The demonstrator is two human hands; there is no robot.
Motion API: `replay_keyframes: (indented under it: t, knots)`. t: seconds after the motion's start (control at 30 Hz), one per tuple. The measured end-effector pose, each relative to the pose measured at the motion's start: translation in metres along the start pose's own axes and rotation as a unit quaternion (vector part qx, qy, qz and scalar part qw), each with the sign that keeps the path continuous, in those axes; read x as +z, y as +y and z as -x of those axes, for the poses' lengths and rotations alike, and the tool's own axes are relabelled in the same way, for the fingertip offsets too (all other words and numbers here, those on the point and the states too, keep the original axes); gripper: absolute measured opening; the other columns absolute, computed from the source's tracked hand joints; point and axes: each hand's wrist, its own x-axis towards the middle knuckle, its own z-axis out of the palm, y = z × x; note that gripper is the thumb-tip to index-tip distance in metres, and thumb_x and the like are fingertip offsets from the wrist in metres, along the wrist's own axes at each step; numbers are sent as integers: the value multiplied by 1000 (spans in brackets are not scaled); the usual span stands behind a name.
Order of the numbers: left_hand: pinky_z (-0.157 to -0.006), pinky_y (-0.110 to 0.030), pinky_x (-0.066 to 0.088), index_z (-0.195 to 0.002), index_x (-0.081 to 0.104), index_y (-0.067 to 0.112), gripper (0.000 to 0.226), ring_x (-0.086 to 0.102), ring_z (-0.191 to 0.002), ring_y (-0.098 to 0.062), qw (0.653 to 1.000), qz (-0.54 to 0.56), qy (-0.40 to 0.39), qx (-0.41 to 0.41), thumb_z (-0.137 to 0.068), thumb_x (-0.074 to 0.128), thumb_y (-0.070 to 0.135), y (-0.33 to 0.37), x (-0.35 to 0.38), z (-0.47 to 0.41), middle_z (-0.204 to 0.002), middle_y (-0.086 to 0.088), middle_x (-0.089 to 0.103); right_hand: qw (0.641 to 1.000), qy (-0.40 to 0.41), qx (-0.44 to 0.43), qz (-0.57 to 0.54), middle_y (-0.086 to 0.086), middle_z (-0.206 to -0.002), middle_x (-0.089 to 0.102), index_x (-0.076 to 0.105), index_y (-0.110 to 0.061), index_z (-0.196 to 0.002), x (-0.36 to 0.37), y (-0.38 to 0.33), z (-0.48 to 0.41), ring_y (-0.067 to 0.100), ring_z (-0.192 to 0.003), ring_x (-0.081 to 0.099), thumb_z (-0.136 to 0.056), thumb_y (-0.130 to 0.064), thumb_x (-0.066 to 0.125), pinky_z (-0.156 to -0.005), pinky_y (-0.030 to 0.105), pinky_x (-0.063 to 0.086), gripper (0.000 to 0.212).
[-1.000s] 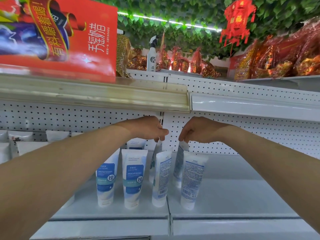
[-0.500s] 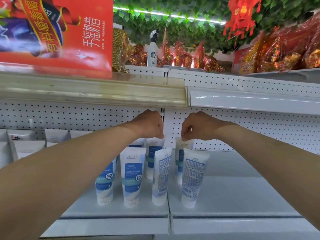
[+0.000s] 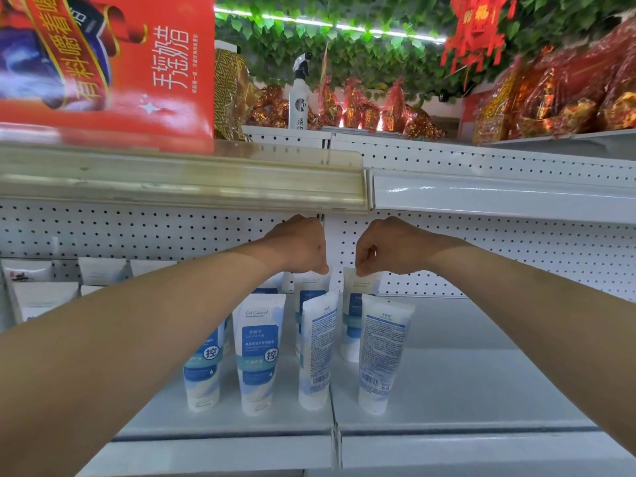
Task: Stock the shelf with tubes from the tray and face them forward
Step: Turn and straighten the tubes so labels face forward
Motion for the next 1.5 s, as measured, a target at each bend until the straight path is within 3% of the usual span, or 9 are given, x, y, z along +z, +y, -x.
replay_keyframes:
  t: [0.2,0.37,0.5,0.67,0.9,1.1,1.23,1.33,1.5]
  knots:
    - [-77,-30,54,-89,77,11,16,63,-86,-17,1000,11,-10,13,-79,79,23,1,-3,3,-94,1,70,1000,2,-4,-7,-6,-94,71,77,-17,-91,-1,-1,-2,13,-92,63,-84,-28,75,-79,24,51,13]
    - [-79,-29,53,-87,77,15,15,63,-89,-13,999,23,-9,26,-76,80,24,-1,-3,5,-88,7,69,1000,-6,-6,-10,-13,-87,61,77,-17,-93,1,-5,-4,7,-75,56,-84,-29,75,-58,15,40,16]
    - [-73,-24,44,-84,76,20,13,60,-86,-11,999,20,-6,33,-75,81,26,-2,-2,6,-78,14,64,1000,-15,-7,-11,-8,-85,69,77,-17,-90,0,-7,-7,13,-74,61,-84,-28,75,-54,16,44,13]
    - [-87,-33,52,-89,77,17,17,63,-92,-14,1000,16,-5,19,-75,81,26,-3,-2,7,-89,8,69,1000,-19,7,-16,-4,-89,70,77,-16,-92,1,-10,-7,13,-73,61,-83,-28,75,-58,22,49,15]
    - [-81,-28,51,-91,77,17,22,62,-90,-13,1000,4,-4,7,-74,82,28,-3,-4,10,-89,9,66,1000,-13,15,-8,-12,-84,61,76,-14,-98,1,-14,-4,1,-65,51,-85,-30,73,-41,4,33,20]
    - [-77,-26,49,-91,75,21,20,62,-92,-12,1000,7,-2,4,-76,80,33,0,-13,18,-93,9,67,1000,-1,20,1,-14,-92,66,75,-20,-100,-8,-18,5,6,-89,58,-86,-36,72,-75,19,45,21]
    - [-69,-20,40,-99,72,23,24,56,-93,-9,1000,8,-1,27,-82,74,39,8,-25,32,-91,15,59,1000,7,30,5,-18,-93,61,72,-26,-98,-17,-21,17,8,-93,58,-88,-42,66,-76,21,43,20]
    - [-64,-16,38,-101,68,27,25,52,-82,-1,999,19,-18,45,-84,69,46,16,-32,47,-88,19,54,999,13,41,9,-17,-100,59,68,-31,-103,-21,-27,34,7,-95,56,-89,-51,62,-81,24,46,25]
    - [-81,-26,43,-103,62,38,27,57,-96,-5,993,25,-97,57,-86,58,58,24,-43,76,-102,16,61,999,-18,22,-41,-17,-99,66,60,-38,-97,-24,-34,64,10,-96,58,-88,-54,60,-87,29,47,19]
